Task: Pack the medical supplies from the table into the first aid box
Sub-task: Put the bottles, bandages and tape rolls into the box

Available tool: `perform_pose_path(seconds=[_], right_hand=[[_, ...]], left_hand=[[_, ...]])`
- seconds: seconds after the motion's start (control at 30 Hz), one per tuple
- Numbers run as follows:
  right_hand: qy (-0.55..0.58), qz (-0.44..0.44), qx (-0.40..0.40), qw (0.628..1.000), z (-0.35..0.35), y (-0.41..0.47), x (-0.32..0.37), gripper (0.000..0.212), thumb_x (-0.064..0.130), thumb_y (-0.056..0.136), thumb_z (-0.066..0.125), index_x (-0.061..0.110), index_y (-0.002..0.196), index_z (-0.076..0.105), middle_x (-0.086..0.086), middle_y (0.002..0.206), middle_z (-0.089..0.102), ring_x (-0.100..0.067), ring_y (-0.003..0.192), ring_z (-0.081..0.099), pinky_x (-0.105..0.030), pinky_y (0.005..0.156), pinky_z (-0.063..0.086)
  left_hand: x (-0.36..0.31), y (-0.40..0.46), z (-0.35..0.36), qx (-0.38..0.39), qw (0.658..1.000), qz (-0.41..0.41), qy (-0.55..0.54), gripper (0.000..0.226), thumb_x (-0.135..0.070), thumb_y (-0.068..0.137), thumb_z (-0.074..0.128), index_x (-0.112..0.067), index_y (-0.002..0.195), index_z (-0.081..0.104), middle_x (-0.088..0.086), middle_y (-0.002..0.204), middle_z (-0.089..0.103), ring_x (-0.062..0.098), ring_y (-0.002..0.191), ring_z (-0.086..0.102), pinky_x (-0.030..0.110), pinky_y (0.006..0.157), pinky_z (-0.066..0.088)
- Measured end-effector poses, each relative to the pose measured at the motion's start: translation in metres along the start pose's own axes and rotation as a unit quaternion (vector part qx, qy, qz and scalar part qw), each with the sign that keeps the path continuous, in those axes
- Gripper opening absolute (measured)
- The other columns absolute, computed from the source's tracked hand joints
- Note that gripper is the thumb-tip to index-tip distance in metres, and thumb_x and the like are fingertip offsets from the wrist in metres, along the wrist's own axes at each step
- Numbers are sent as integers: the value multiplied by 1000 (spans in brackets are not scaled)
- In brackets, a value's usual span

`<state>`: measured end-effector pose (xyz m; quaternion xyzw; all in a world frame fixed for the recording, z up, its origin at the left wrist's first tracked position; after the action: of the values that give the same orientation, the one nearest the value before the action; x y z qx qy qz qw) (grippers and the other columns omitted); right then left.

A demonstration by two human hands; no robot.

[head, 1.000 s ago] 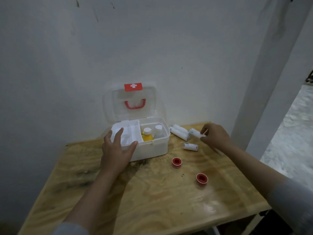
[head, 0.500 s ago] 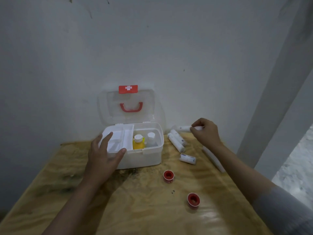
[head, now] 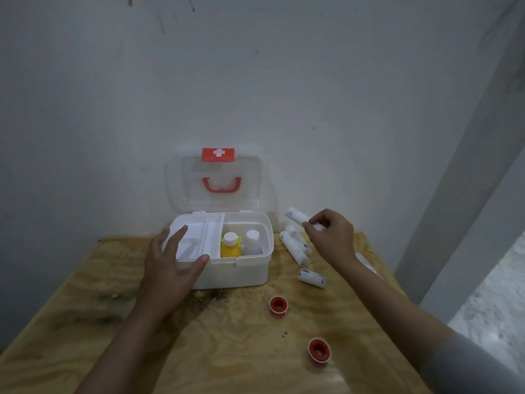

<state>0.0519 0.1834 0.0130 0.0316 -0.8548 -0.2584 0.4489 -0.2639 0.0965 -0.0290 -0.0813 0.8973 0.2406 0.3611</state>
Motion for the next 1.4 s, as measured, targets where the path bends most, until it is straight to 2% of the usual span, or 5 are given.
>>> perform_pose_path(seconds=[0.27, 0.6, 0.97, 1.17, 1.4], right_hand=[[55, -29, -13, 998, 5, 1, 72, 9, 17, 72, 74, 12, 70, 67, 9, 66, 64, -6, 62, 61, -14, 56, 47], [-164, -174, 164, 957, 93, -20, 166, 10, 20, 75, 68, 11, 77, 66, -5, 80, 69, -19, 74, 62, -32, 67, 55], [-171, -119, 293, 933, 113, -34, 158, 31, 31, 86, 59, 4, 83, 74, -12, 83, 74, -23, 73, 65, -38, 73, 57], [-87, -98, 191, 973, 69, -27, 140, 23, 23, 88, 59, 7, 93, 74, -5, 93, 75, -14, 83, 66, -15, 69, 46], [-85, 24, 77, 993, 20, -6, 39, 12, 17, 83, 62, 11, 83, 72, -4, 78, 72, -15, 70, 63, -35, 74, 55]], left_hand=[[1, 0, 0, 2, 1000, 12, -12, 72, -56, 77, 63, -41, 141, 33, -1, 154, 19, 24, 139, 23, 49, 101, 39], [2, 0, -1, 18, 999, 25, -11, 79, -69, 74, 53, -47, 141, 18, -1, 154, 17, 24, 135, 27, 45, 94, 44], [4, 2, -1, 36, 998, 47, -5, 80, -70, 76, 51, -45, 144, 17, 1, 155, 14, 24, 136, 25, 44, 95, 43], [4, 2, -3, 47, 998, 39, 6, 79, -70, 76, 51, -46, 142, 17, 0, 154, 14, 26, 136, 26, 45, 96, 42], [1, 1, -4, 33, 999, 14, 12, 82, -81, 69, 32, -46, 143, 20, -2, 155, 14, 25, 138, 23, 50, 100, 40]])
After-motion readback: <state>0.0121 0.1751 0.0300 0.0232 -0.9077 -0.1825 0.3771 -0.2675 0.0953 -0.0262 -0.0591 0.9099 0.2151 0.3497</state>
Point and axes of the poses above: each hand's wrist, its own y-axis towards the middle knuckle, its own z-axis out of the palm, x = y × z, the point moved 4 cm from there along y, towards the middle knuckle
